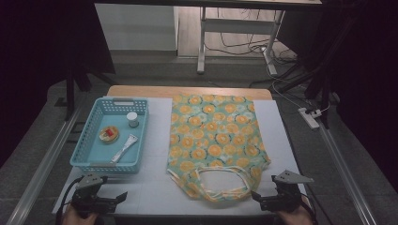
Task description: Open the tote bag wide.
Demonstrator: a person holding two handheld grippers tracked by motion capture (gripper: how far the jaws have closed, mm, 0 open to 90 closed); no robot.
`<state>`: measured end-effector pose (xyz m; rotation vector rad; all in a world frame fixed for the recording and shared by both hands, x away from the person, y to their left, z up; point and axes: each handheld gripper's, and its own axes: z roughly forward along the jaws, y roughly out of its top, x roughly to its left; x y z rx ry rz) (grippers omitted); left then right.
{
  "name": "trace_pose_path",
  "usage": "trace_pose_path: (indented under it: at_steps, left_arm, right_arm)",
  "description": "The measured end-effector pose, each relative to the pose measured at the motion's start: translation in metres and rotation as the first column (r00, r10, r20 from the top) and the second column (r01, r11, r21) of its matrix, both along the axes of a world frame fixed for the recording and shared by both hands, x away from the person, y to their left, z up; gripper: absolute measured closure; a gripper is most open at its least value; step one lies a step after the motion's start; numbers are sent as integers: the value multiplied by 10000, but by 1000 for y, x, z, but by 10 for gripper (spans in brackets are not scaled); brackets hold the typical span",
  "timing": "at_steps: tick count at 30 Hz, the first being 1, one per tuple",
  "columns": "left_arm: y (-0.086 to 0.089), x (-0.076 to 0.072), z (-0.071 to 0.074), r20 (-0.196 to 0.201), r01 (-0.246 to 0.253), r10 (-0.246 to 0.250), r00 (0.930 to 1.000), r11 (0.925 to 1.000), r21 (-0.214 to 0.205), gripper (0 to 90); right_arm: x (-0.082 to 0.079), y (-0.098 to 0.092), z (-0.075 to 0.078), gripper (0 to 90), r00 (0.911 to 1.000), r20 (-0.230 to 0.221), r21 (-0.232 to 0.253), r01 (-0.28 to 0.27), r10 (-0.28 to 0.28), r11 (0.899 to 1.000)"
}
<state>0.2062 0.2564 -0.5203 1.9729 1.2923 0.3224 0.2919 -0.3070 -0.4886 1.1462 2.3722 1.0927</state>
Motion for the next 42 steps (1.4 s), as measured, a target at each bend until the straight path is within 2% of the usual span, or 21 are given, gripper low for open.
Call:
trace_pose_path:
  at_steps: [9,14,21,26,31,37,40,42]
  left_arm:
    - [0,0,0,23,15,-15,10000,10000,9,13]
    - [0,0,0,30,-4,4,10000,10000,6,13]
    - [0,0,0,4,-29,29,10000,10000,17,13]
    - [0,0,0,-20,-57,57,10000,10000,15,13]
    - [0,0,0,-35,-66,66,10000,10000,17,13]
    - [0,0,0,-39,-67,67,10000,10000,19,13]
    - [0,0,0,-38,-60,60,10000,10000,27,13]
    - [0,0,0,-40,-58,58,10000,10000,26,14]
  right_arm:
    - [-1,12,5,0,9993,-29,285,-385,386,9989]
    - [-2,22,7,0,9969,-241,392,-743,752,9965]
    - [-2,42,5,0,9867,-445,283,-1554,1566,9874]
    - [-3,54,4,0,9792,-541,161,-1951,1957,9806]
    - [-6,68,6,0,9691,-473,-16,-2424,2421,9702]
    - [-6,89,-4,0,9449,-849,-383,-3201,3161,9466]
    - [-5,97,-8,2,9377,-982,-601,-3399,3333,9386]
    - [-5,100,-11,55,9313,-963,-697,-3583,3512,9310]
